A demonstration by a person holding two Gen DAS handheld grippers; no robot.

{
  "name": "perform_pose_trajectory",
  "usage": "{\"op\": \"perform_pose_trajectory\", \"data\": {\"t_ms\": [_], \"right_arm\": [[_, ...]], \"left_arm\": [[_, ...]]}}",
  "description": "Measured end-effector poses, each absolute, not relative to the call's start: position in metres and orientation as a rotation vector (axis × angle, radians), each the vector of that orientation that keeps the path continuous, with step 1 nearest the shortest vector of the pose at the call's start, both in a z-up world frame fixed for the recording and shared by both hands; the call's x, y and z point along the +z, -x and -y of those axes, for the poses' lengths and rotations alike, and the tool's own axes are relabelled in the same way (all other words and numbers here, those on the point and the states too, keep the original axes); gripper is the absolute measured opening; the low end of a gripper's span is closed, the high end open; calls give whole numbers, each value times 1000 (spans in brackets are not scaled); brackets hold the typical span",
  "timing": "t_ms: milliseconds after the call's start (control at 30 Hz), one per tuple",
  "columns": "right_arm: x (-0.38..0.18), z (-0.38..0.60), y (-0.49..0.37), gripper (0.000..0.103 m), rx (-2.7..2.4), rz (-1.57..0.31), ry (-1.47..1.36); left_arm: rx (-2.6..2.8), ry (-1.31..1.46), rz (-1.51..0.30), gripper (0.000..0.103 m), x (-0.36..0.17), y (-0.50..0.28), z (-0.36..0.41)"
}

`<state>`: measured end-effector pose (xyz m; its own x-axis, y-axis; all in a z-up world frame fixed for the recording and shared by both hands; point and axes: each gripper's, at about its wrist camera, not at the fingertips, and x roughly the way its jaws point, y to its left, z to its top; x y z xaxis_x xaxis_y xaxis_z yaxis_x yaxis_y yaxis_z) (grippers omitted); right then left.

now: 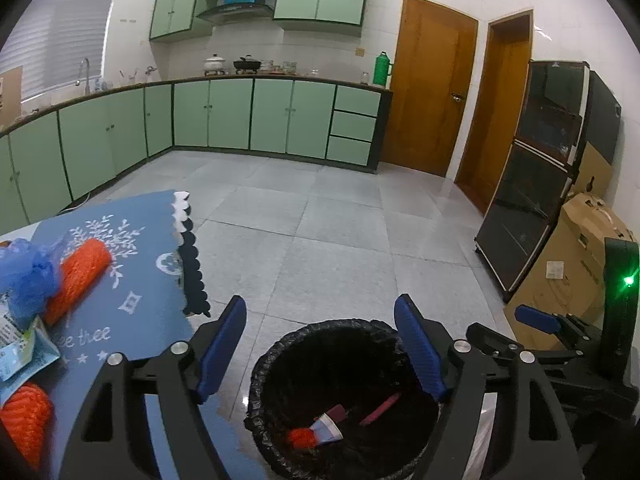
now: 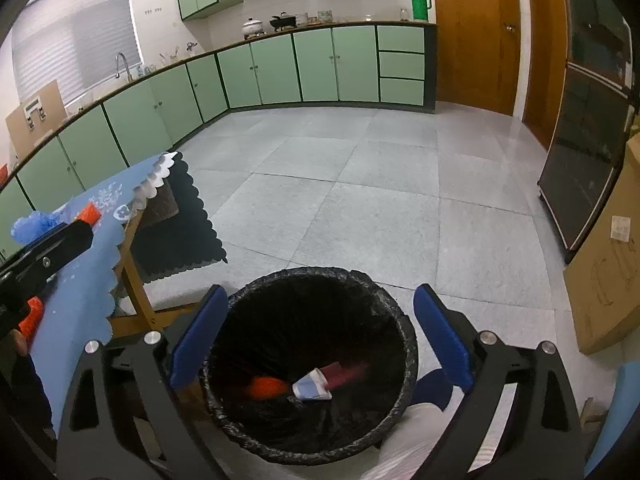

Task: Collect trash
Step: 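Carry the red bag and red pad over the bin and release both, then reach the left tool to the crumpled tissue while the right tool reaches the orange foam net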

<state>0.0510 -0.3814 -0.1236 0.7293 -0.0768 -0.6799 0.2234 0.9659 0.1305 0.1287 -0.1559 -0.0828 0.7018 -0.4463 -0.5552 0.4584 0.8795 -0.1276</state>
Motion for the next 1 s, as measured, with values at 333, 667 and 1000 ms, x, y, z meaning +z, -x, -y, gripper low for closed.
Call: {"op": "perform_pose_trajectory", "data": {"t_ms": [333, 667, 1000], "right_arm": [[-99, 337, -54, 92, -69, -693, -213], [-82, 255, -69, 92, 78, -671, -150], [-79, 182, -73, 92, 210, -664, -108]], "left_arm": [[-366, -13, -558, 78, -59, -111, 87], [-138, 18, -556, 79, -59, -87, -14], [19, 48, -572, 79, -70, -64, -92]]}}
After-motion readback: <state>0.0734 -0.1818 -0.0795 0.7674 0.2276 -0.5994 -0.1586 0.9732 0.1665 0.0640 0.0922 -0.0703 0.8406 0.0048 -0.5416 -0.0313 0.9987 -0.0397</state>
